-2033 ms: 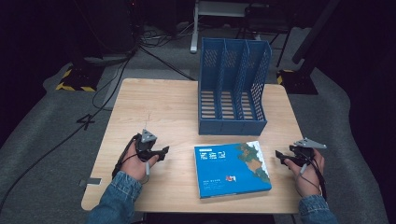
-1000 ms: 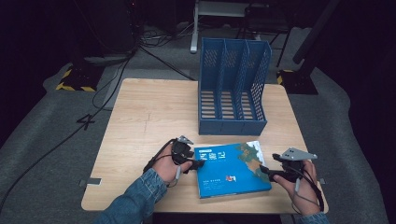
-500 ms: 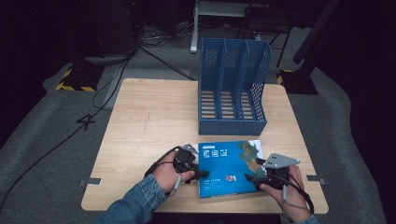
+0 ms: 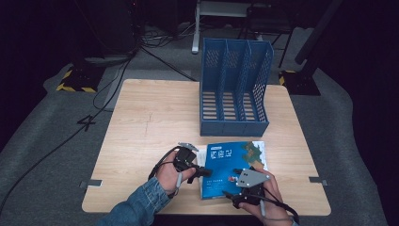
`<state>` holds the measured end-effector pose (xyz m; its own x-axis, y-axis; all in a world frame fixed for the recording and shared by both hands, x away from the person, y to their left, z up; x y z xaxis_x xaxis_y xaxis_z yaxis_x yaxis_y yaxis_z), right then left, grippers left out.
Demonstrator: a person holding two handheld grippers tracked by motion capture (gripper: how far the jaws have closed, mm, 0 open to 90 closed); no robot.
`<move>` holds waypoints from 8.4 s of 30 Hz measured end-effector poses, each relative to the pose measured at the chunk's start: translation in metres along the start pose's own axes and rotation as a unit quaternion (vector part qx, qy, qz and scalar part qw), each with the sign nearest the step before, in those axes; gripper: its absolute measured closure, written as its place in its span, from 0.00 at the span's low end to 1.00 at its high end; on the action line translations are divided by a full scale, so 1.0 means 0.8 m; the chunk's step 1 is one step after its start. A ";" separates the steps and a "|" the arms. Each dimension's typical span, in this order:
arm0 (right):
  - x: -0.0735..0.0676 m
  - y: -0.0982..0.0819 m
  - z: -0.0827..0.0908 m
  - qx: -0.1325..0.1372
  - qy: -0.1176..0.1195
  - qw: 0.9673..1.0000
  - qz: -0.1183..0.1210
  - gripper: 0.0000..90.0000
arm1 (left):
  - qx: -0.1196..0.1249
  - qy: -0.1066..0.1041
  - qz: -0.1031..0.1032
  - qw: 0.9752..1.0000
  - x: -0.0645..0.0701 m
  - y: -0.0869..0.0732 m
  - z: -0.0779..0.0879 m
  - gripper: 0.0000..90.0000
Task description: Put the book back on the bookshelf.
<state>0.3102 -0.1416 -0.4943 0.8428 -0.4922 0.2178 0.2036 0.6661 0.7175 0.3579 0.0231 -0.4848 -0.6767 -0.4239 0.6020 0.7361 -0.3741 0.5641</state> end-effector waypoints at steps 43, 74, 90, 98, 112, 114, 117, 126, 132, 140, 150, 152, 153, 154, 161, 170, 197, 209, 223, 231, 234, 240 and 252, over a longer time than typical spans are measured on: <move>0.031 -0.027 -0.048 -0.028 -0.208 0.964 0.161 0.00 | 0.027 -0.087 0.052 0.994 0.009 0.049 -0.011 0.84; 0.036 -0.016 -0.060 -0.091 -0.167 0.949 0.250 0.42 | 0.028 0.049 0.024 0.998 -0.041 0.037 -0.014 0.61; 0.039 0.000 -0.036 -0.082 -0.081 0.976 0.187 0.64 | 0.086 0.214 0.026 0.973 -0.127 0.028 0.062 0.55; 0.021 0.020 -0.006 -0.057 0.022 0.994 0.088 0.65 | 0.089 0.271 0.047 0.957 -0.175 0.018 0.081 0.55; 0.015 0.041 0.029 0.020 0.167 0.984 -0.059 0.67 | 0.095 0.280 0.059 0.954 -0.199 0.012 0.088 0.55; 0.016 0.045 0.034 0.034 0.182 0.980 -0.073 0.68 | 0.099 0.280 0.060 0.953 -0.200 0.012 0.088 0.55; 0.018 0.049 0.041 0.049 0.187 0.977 -0.087 0.68 | 0.100 0.280 0.057 0.953 -0.201 0.011 0.089 0.55; 0.034 0.069 0.068 0.101 0.172 0.973 -0.116 0.69 | 0.102 0.280 0.055 0.953 -0.201 0.011 0.089 0.54; 0.048 0.081 0.087 0.139 0.142 0.973 -0.119 0.69 | 0.113 0.272 0.064 0.953 -0.204 0.011 0.091 0.54; 0.071 0.095 0.106 0.179 0.118 0.967 -0.140 0.69 | 0.118 0.282 0.029 0.952 -0.207 0.010 0.089 0.52; 0.088 0.121 0.120 0.219 0.096 0.960 -0.148 0.69 | 0.103 0.344 -0.026 0.933 -0.222 0.006 0.101 0.49; 0.093 0.126 0.124 0.229 0.093 0.957 -0.149 0.69 | 0.101 0.350 -0.028 0.931 -0.224 0.005 0.102 0.48; 0.095 0.129 0.126 0.233 0.092 0.956 -0.150 0.69 | 0.098 0.353 -0.030 0.930 -0.225 0.005 0.103 0.47; 0.095 0.129 0.126 0.233 0.092 0.956 -0.150 0.69 | 0.098 0.353 -0.030 0.930 -0.225 0.005 0.103 0.47; 0.108 0.146 0.135 0.253 0.075 0.953 -0.151 0.69 | 0.091 0.362 -0.039 0.927 -0.226 0.004 0.103 0.45; 0.127 0.169 0.135 0.283 0.055 0.946 -0.149 0.69 | 0.088 0.365 -0.042 0.926 -0.225 0.005 0.101 0.41; 0.209 0.235 0.108 0.360 0.008 0.915 -0.179 0.69 | 0.089 0.368 -0.039 0.925 -0.225 0.012 0.094 0.41; 0.267 0.240 0.082 0.378 -0.029 0.898 -0.224 0.69 | 0.091 0.369 -0.038 0.924 -0.225 0.014 0.092 0.41; 0.326 0.237 0.054 0.409 -0.063 0.870 -0.267 0.69 | 0.091 0.370 -0.037 0.924 -0.225 0.015 0.092 0.41; 0.347 0.239 0.036 0.403 -0.086 0.863 -0.292 0.69 | 0.092 0.370 -0.037 0.924 -0.225 0.015 0.091 0.41; 0.350 0.242 0.033 0.399 -0.095 0.865 -0.289 0.69 | 0.092 0.370 -0.037 0.924 -0.224 0.015 0.091 0.42; 0.360 0.249 0.021 0.391 -0.103 0.865 -0.296 0.69 | 0.091 0.370 -0.036 0.924 -0.224 0.015 0.091 0.42; 0.360 0.268 -0.023 0.362 -0.120 0.876 -0.296 0.69 | 0.092 0.370 -0.036 0.924 -0.224 0.015 0.091 0.42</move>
<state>0.6056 -0.1304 -0.2901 0.5498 -0.7925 -0.2641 0.1276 -0.2327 0.9641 0.4869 0.1545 -0.5450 -0.4791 -0.8766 0.0457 0.6283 -0.3061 0.7152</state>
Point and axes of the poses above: each handheld gripper's, and its own axes: z roughly backward along the jaws, y roughly out of its top, x roughly to its right, the point moved 6 cm from there along -z, roughly forward along the jaws, and after that the axes turned 2 degrees about -y, right-handed, at the moved point
